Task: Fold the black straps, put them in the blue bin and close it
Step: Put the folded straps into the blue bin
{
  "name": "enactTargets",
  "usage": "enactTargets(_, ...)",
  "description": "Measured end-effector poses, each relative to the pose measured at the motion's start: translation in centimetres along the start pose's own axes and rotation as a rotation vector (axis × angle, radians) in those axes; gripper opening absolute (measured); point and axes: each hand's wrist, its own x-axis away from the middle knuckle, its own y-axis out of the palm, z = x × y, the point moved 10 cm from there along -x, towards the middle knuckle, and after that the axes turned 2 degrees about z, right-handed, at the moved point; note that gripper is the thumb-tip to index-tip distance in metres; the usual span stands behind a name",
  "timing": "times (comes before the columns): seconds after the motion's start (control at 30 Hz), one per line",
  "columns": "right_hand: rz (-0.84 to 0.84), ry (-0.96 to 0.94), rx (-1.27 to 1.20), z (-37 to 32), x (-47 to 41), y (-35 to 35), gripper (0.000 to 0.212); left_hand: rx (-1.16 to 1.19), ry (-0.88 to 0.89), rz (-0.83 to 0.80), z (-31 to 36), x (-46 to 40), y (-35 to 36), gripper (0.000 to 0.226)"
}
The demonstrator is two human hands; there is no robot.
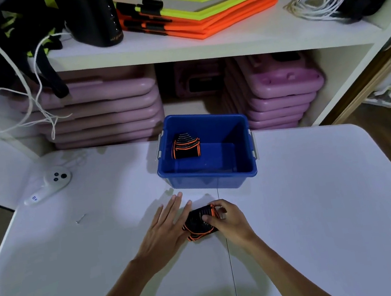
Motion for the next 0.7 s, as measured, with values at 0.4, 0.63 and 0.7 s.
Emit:
enactTargets(0.4, 0.078, -0.087, -0.257, -5.4, 2.2, -6.2, 0.027, -0.008, 0.017, 0.563, -1.0, -3.4, -13.1, 0.030)
enactTargets(0.63, 0.220, -0.212, -0.289, -11.4, 0.4, -10.0, 0.027, -0.045, -0.148, 0.424, -4.8, -9.1, -12.9, 0.044)
enactTargets(0.7, 0.325, -0.184, -0.273, -11.8, -1.6, -11.2, 0.026, -0.069, -0.171, 0.323, -5.9, -10.8, -11.6, 0.053)
